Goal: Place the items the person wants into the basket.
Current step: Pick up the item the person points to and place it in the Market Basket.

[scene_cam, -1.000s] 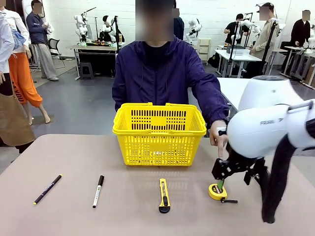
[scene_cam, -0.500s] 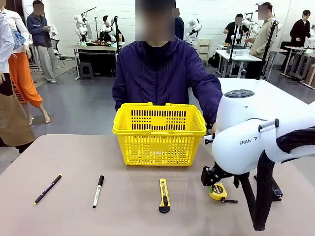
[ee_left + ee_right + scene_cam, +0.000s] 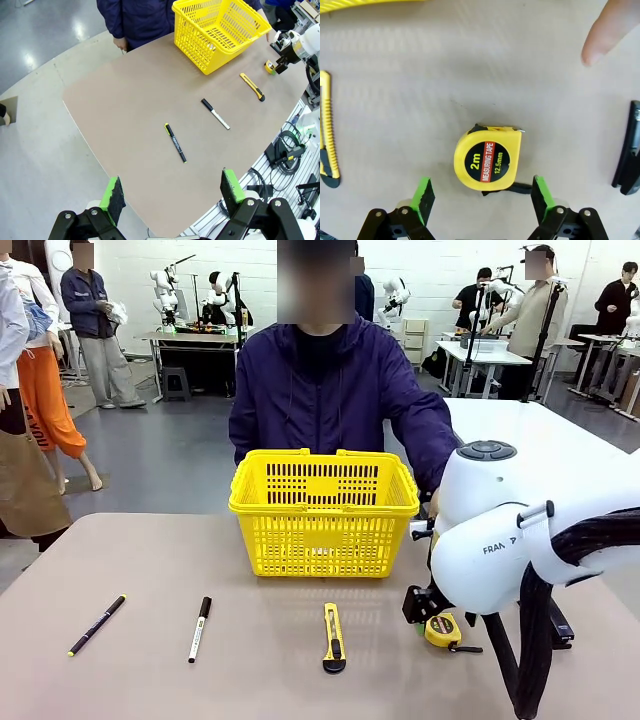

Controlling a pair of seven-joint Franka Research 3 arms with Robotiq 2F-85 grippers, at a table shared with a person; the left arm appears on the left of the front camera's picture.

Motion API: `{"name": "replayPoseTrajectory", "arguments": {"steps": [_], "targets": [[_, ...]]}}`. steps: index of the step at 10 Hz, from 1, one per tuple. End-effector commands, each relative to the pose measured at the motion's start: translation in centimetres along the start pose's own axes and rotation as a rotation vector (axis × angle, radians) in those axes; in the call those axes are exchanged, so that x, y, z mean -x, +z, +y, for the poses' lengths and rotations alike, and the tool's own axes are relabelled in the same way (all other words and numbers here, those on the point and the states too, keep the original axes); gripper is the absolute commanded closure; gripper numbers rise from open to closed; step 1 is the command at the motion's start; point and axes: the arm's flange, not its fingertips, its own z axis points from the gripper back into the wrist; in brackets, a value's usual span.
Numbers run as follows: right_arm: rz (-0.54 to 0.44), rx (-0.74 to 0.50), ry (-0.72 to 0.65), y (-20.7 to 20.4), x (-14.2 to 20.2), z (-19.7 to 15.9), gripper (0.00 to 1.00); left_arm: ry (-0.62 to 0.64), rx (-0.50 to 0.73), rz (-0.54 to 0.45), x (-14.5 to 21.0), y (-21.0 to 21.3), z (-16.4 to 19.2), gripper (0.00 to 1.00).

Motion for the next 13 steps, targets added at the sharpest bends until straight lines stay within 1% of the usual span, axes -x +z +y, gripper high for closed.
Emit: {"name": "replayPoseTrajectory", "arguments": {"steps": [1, 5, 6, 7, 8, 9, 10, 11, 12, 13], "targets": [[-0.019, 0.007, -0.024, -1.8, -0.3, -0.1, 0.0, -0.007, 0.013, -0.011, 0.0, 0.1, 0.0, 0.0], [-0.038, -0.004, -0.014, -2.7, -0.6, -0.4, 0.0, -0.007, 0.013, -0.011, 0.0, 0.1, 0.0, 0.0], [-0.046, -0.027, 0.023, -2.8, -0.4, -0.5, 0.0, -0.007, 0.013, -0.011, 0.0, 0.1, 0.0, 0.0], [-0.057, -0.03, 0.03, -2.8, -0.4, -0.5, 0.59, -0.007, 0.013, -0.011, 0.0, 0.1, 0.0, 0.0], [-0.061, -0.032, 0.029, -2.8, -0.4, -0.5, 0.59, -0.007, 0.013, -0.011, 0.0, 0.1, 0.0, 0.0], [-0.064, -0.033, 0.028, -2.7, -0.4, -0.5, 1.0, -0.007, 0.013, -0.011, 0.0, 0.1, 0.0, 0.0], [-0.063, -0.035, 0.029, -2.8, -0.4, -0.5, 0.64, -0.007, 0.013, -0.011, 0.0, 0.1, 0.0, 0.0], [-0.061, -0.035, 0.026, -2.7, -0.4, -0.5, 1.0, -0.007, 0.013, -0.011, 0.0, 0.1, 0.0, 0.0], [-0.06, -0.035, 0.018, -2.3, -0.4, -0.5, 0.87, -0.007, 0.013, -0.011, 0.0, 0.1, 0.0, 0.0], [-0.024, -0.03, -0.031, -0.9, -0.4, -0.4, 1.0, -0.007, 0.013, -0.011, 0.0, 0.1, 0.0, 0.0]]}}
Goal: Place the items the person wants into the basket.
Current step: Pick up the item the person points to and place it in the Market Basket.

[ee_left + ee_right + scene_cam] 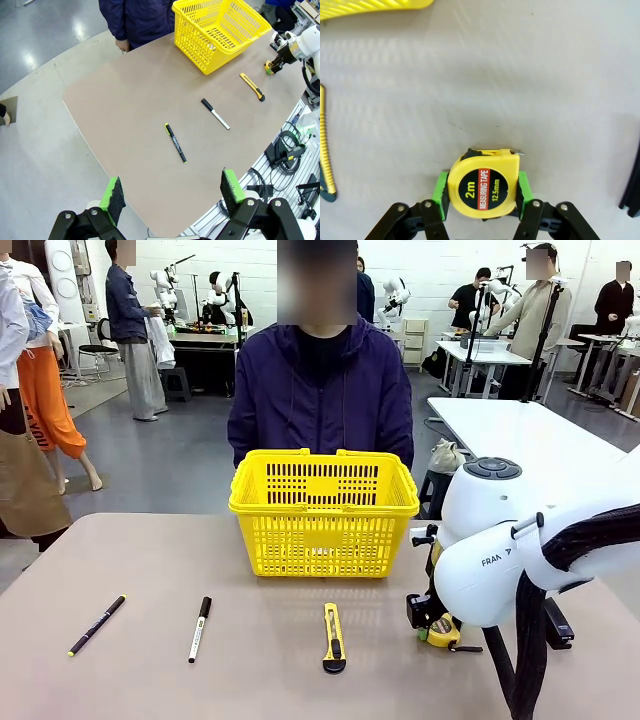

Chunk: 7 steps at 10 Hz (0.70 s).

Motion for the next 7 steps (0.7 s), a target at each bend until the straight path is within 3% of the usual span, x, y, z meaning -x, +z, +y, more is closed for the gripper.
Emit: {"name": "replayPoseTrajectory", "arguments": {"steps": [1, 4, 7], "targets": [[0.0, 0.006, -0.048, 4.2, -0.3, 0.7, 0.9, -0.008, 0.013, -0.011, 0.0, 0.1, 0.0, 0.0], [0.021, 0.144, -0.008, 17.8, -4.9, 3.4, 0.9, -0.008, 0.013, -0.011, 0.0, 0.1, 0.0, 0.0], [0.021, 0.157, 0.048, 26.7, -10.4, 5.4, 0.9, -0.008, 0.013, -0.011, 0.0, 0.1, 0.0, 0.0]]}}
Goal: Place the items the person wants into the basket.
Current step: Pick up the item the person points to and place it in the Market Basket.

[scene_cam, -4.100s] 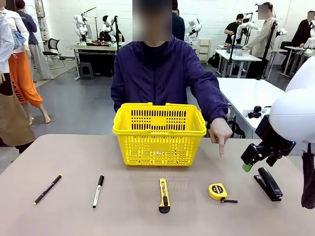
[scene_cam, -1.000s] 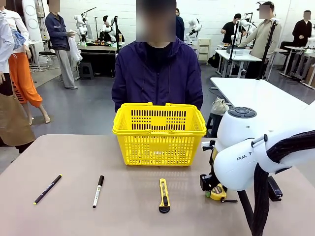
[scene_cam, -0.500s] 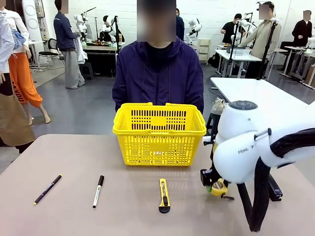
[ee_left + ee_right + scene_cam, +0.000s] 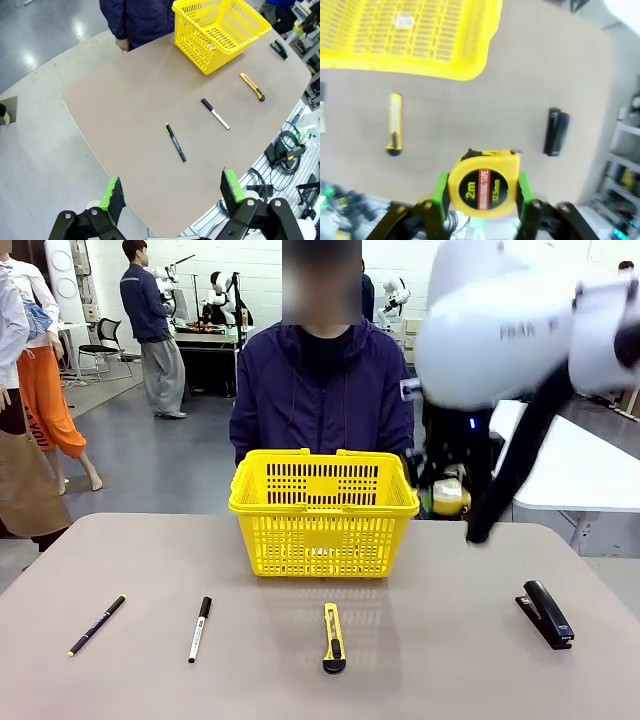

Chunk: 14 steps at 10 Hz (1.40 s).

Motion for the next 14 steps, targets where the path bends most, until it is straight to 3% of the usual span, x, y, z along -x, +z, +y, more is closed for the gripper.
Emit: {"name": "replayPoseTrajectory", "arguments": {"steps": [1, 11, 12, 14], "targets": [[0.023, 0.03, 0.023, 1.2, -4.4, 1.7, 0.9, -0.008, 0.013, -0.012, 0.0, 0.1, 0.0, 0.0], [-0.001, -0.01, 0.033, 2.2, -4.8, 1.5, 0.9, -0.008, 0.013, -0.012, 0.0, 0.1, 0.0, 0.0], [-0.003, -0.014, 0.035, 2.3, -5.2, 1.8, 0.37, -0.008, 0.013, -0.012, 0.0, 0.1, 0.0, 0.0], [-0.045, -0.104, 0.179, -2.0, -8.8, 5.5, 0.37, -0.008, 0.013, -0.012, 0.0, 0.1, 0.0, 0.0]]}}
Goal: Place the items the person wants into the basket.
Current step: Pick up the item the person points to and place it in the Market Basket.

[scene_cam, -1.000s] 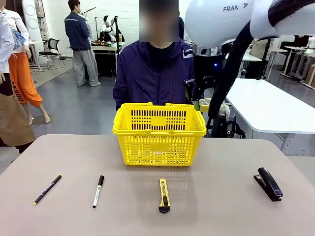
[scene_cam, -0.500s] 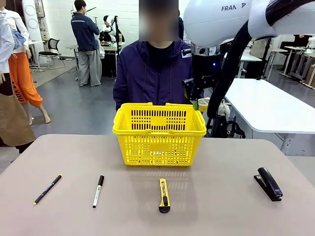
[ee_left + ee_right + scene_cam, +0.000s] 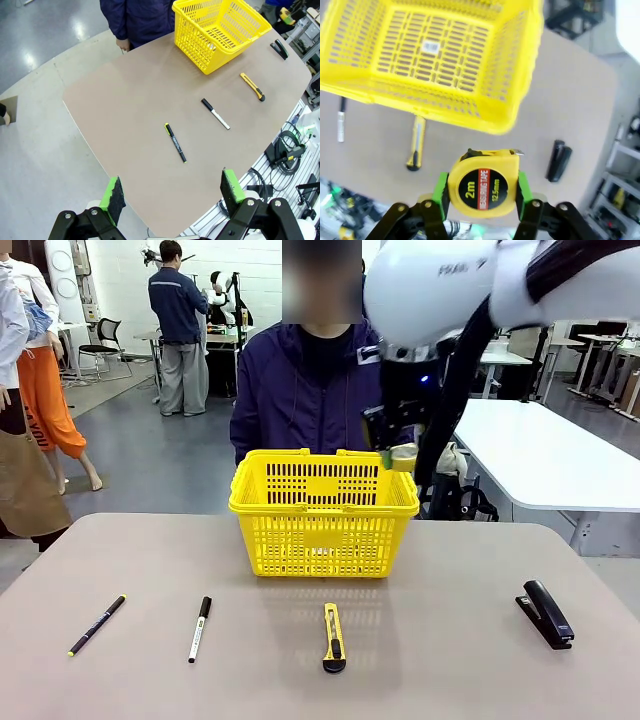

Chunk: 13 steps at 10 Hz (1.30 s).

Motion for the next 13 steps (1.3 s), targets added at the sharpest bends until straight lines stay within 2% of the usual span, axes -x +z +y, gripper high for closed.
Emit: {"name": "replayPoseTrajectory", "arguments": {"steps": [1, 4, 7, 13], "targets": [[-0.061, -0.113, 0.124, -3.9, -3.4, 2.4, 0.37, -0.008, 0.014, -0.012, 0.1, 0.1, 0.0, 0.0], [-0.128, -0.235, 0.209, -8.7, -6.5, 4.0, 0.37, -0.008, 0.014, -0.012, 0.1, 0.1, 0.0, 0.0], [-0.167, -0.231, 0.222, -11.3, -9.0, 3.4, 0.37, -0.008, 0.014, -0.012, 0.1, 0.1, 0.0, 0.0], [-0.028, -0.238, 0.258, -17.8, -10.4, 3.7, 0.37, -0.008, 0.014, -0.012, 0.1, 0.1, 0.0, 0.0]]}}
